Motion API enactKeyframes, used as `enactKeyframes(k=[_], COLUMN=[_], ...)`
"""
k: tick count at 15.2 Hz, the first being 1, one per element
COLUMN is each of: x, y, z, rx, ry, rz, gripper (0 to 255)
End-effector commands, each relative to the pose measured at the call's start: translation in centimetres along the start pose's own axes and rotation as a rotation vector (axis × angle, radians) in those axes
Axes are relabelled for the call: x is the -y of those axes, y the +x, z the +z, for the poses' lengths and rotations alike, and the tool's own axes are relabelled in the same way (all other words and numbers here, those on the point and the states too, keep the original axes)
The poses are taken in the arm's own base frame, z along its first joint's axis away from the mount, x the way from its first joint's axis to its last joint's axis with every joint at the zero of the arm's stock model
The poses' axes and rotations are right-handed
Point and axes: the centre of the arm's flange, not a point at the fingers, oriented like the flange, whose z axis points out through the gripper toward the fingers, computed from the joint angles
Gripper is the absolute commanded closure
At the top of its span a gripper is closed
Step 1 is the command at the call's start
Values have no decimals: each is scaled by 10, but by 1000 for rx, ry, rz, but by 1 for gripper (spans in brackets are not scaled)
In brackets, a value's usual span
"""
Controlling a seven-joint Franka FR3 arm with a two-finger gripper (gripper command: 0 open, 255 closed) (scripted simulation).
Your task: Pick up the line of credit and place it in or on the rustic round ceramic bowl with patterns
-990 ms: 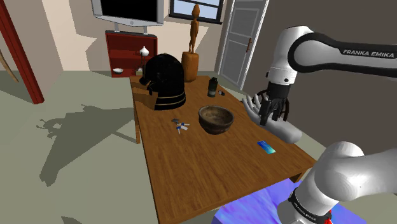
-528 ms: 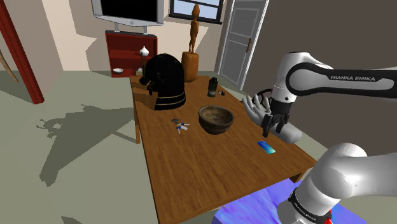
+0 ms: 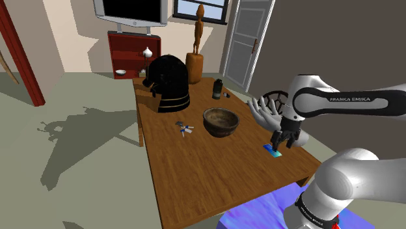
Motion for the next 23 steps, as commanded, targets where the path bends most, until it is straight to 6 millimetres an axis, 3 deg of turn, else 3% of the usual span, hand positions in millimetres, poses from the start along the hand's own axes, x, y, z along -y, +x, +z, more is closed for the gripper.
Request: enactKeyframes(k=[1, 5, 13, 14, 23], x=[-1, -1, -1, -1, -1], y=[0, 0, 0, 0, 0], z=[10, 34, 34, 34, 34], rx=[-1, -1, -1, -1, -1], ry=[0, 0, 0, 0, 0], rz=[3, 3, 3, 3, 3], gripper=[0, 0, 0, 255, 255])
